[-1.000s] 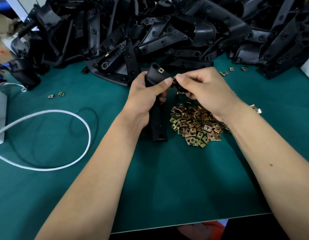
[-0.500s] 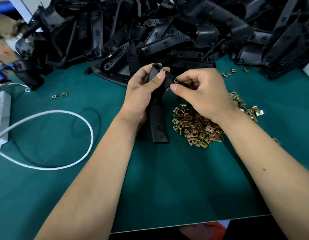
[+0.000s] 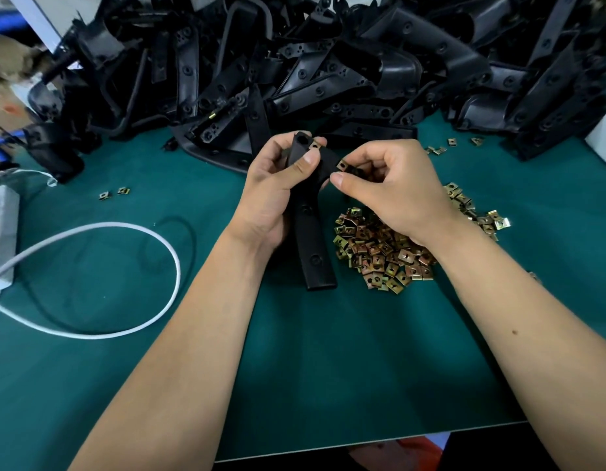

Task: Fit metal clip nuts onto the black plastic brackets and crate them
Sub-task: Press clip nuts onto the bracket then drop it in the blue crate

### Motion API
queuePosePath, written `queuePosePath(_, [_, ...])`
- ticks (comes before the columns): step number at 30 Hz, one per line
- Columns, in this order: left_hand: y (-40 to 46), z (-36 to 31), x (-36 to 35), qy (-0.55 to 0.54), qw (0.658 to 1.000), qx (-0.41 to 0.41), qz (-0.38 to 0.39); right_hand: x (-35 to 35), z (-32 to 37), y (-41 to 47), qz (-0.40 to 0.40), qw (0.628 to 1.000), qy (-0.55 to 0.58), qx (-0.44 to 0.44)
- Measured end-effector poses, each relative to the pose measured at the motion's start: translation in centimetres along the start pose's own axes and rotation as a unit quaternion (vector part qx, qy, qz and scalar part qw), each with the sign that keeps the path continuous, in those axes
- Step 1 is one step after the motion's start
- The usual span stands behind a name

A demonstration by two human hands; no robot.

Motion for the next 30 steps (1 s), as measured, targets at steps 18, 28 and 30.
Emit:
queuePosePath(18, [0.3, -1.1, 0.1, 0.022, 0.995, -0.039, 0.090, 0.2, 0.5, 0.1, 0.012, 0.999, 0.037, 0.029])
queuePosePath(28, [-0.6, -0.4, -0.7, 0.097, 0.995, -0.019, -0.031, 0.9, 0.9, -0.3, -0.023, 0.997, -0.066, 0.025])
queuePosePath(30, [-0.7, -0.7, -1.6, 0.153, 0.986, -0.019, -0.060, 1.6, 1.2, -0.6, -0.035, 0.997, -0.074, 0.016])
Point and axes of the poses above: each hand's wrist, its own y-axis towards the middle knuckle, its own x-axis out of the back of the hand, z = x × y, the point moved 6 cm from there along y, towards the middle knuckle, and after that the axes turned 10 degrees about x, right-handed, at the moved point
